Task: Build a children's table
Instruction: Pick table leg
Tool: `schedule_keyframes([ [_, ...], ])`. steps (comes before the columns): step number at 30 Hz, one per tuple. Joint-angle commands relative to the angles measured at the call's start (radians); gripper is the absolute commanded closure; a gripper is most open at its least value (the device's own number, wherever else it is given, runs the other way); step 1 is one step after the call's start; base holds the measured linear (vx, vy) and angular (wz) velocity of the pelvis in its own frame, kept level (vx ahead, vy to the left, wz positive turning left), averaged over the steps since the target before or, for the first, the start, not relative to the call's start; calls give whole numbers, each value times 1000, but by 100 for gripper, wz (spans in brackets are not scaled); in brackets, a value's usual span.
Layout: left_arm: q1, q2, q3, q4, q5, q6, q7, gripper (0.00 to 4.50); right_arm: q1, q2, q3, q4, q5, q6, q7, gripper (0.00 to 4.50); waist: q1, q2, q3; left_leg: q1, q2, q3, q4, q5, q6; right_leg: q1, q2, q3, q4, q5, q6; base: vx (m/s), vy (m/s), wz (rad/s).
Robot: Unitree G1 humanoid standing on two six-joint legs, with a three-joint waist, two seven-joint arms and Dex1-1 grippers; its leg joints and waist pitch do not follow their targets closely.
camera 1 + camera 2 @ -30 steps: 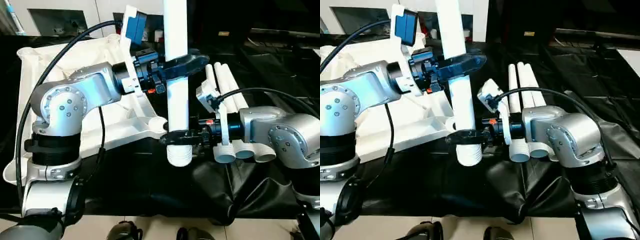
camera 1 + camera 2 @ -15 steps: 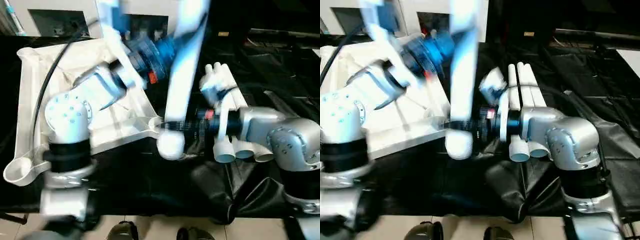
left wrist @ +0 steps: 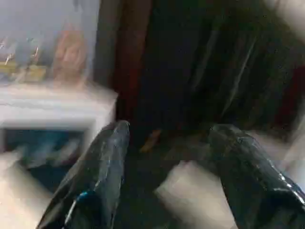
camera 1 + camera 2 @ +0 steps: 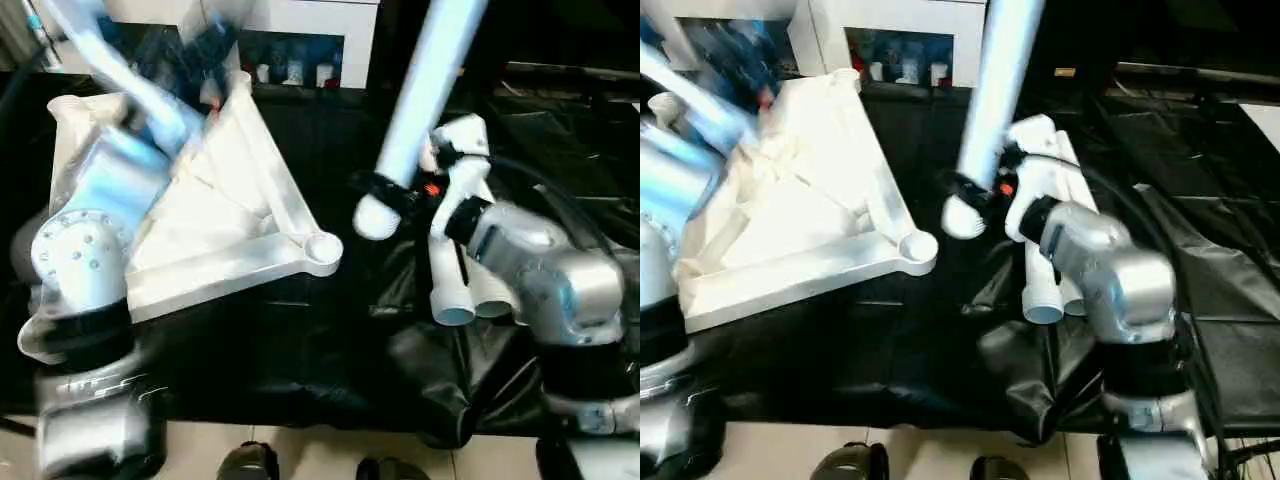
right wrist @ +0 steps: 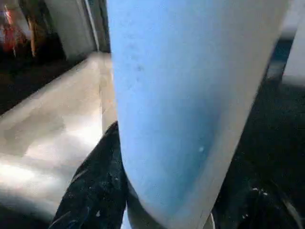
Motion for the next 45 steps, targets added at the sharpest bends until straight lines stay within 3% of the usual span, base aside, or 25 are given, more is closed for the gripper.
schedule_keyframes([
  [1,53,22,-67,51,132,-107,-16,146,26,8,16,-1,-55,-91,-51,263,-5,12,-90,33,75,-32,-72,-129,-27,39,-86,55,-74,-163,-101,0,0,0],
  [7,236,-72,-9,-16,135,-72,163,146,145,85,-3,-48,-11,-19,-121,263,-12,21,-88,26,75,-29,-73,-134,-25,50,-89,56,-62,-6,-225,0,0,0],
  [16,435,-123,-55,-104,271,-205,251,146,275,113,14,-123,-86,-140,-185,263,-26,18,-71,31,72,-30,-86,-293,-23,36,-93,63,-98,-285,-158,0,0,0],
  [18,438,-139,-62,-114,265,-194,283,146,284,109,15,-136,-87,-139,-183,263,-21,14,-70,18,64,-25,-78,-263,19,49,-119,79,-106,-316,-163,0,0,0],
  [21,439,-167,-52,-127,268,-189,284,146,290,103,21,-146,-101,-131,-190,263,11,5,-69,-34,67,-69,37,-122,132,93,-282,165,-165,-434,-187,0,0,0],
  [22,441,-176,-50,-131,276,-189,283,146,293,108,18,-153,-87,-108,-190,263,14,9,-67,-46,72,-86,59,-117,128,97,-302,175,-170,-464,-197,-2,94,-14],
  [23,444,-182,-54,-133,284,-194,281,146,293,105,21,-158,-82,-88,-187,263,12,9,-68,-63,67,-106,64,-101,120,103,-284,162,-162,-465,-217,7,154,-20],
  [25,452,-184,-66,-136,299,-202,289,146,295,107,23,-163,-71,-69,-183,263,9,18,-74,-43,50,-95,3,-63,169,87,-200,106,-144,-414,-213,6,178,-15],
  [26,457,-186,-75,-141,305,-208,293,146,297,114,23,-161,-72,-69,-191,263,-9,34,-84,6,41,-67,-49,-37,242,52,-103,51,-109,-348,-181,12,233,1],
  [27,461,-186,-83,-144,317,-212,302,146,300,117,25,-162,-71,-78,-191,263,-45,55,-96,78,28,-80,-69,36,364,-4,-1,-17,-24,-246,-132,12,233,1],
  [28,461,-184,-91,-145,335,-216,312,146,303,121,24,-163,-68,-87,-189,263,-63,67,-94,92,32,-80,-84,73,412,-39,35,-48,48,-216,-88,10,261,5],
  [29,462,-177,-104,-147,365,-221,327,146,306,124,23,-163,-65,-92,-187,263,-63,58,-88,70,67,-91,-100,108,455,-56,30,-60,122,-184,-4,-23,226,7],
  [31,455,-173,-125,-144,415,-218,357,146,310,123,25,-166,-67,-97,-187,263,-42,50,-83,32,114,-100,-108,58,363,-45,1,-38,109,-132,1,-43,191,5],
  [32,454,-173,-127,-144,423,-217,362,146,311,122,25,-167,-68,-98,-188,263,-43,41,-94,40,123,-121,-113,-79,187,-24,-33,-3,65,-70,-35,-90,116,-3],
  [33,452,-185,-125,-144,416,-210,362,146,312,123,25,-169,-68,-96,-186,263,-42,30,-96,42,134,-134,-122,-171,89,-11,-59,17,43,-52,-68,-90,116,-3],
  [34,450,-200,-122,-147,408,-203,367,146,312,124,22,-170,-65,-94,-185,263,-50,25,-83,37,155,-155,-138,-400,-66,6,-76,30,27,-109,-149,-115,87,-2],
  [35,448,-215,-121,-149,405,-197,371,146,312,123,20,-171,-64,-92,-183,263,-56,54,-77,35,183,-179,-176,-631,-178,-4,-30,-1,69,-190,-107,-128,43,9],
  [36,446,-220,-123,-151,407,-194,373,146,312,123,19,-172,-65,-91,-182,263,-54,60,-71,12,205,-181,-226,-786,-213,-6,7,-13,151,-185,-3,-128,43,9],
  [38,443,-226,-131,-151,419,-189,377,146,310,119,14,-172,-70,-94,-182,263,-38,75,-70,-5,164,-141,-232,-846,-189,-5,23,-27,174,-167,4,-125,-56,14],
  [40,443,-231,-143,-152,432,-195,385,146,308,115,7,-170,-75,-97,-179,263,-27,71,-87,8,126,-129,-220,-804,-177,14,13,-20,117,-208,-35,-136,-110,8],
  [41,444,-235,-145,-152,433,-202,385,146,307,111,4,-168,-76,-98,-177,263,-31,46,-104,27,93,-124,-197,-721,-147,25,-18,0,47,-231,-93,-150,-175,-4],
  [42,445,-238,-146,-153,434,-205,386,146,306,109,3,-168,-75,-99,-177,263,-32,-1,-92,18,1,-89,-28,-466,-103,21,-165,55,-106,-321,-266,-150,-175,-4],
  [43,439,-240,-145,-153,436,-185,391,146,302,100,-4,-167,-72,-98,-178,263,-22,-17,-74,-43,-37,-80,107,-229,-10,69,-214,75,-152,-337,-314,-100,-172,-9],
  [44,435,-238,-145,-153,436,-170,387,146,299,94,-6,-165,-72,-100,-178,263,-2,0,-35,-101,-56,-89,125,-16,24,107,-181,75,-146,-382,-175,-83,-141,-23],
  [45,430,-235,-144,-150,435,-170,379,146,295,89,-10,-163,-72,-102,-176,263,4,0,-19,-72,-27,-99,114,-6,-10,82,-200,56,-158,-621,-60,-83,-141,-23],
])
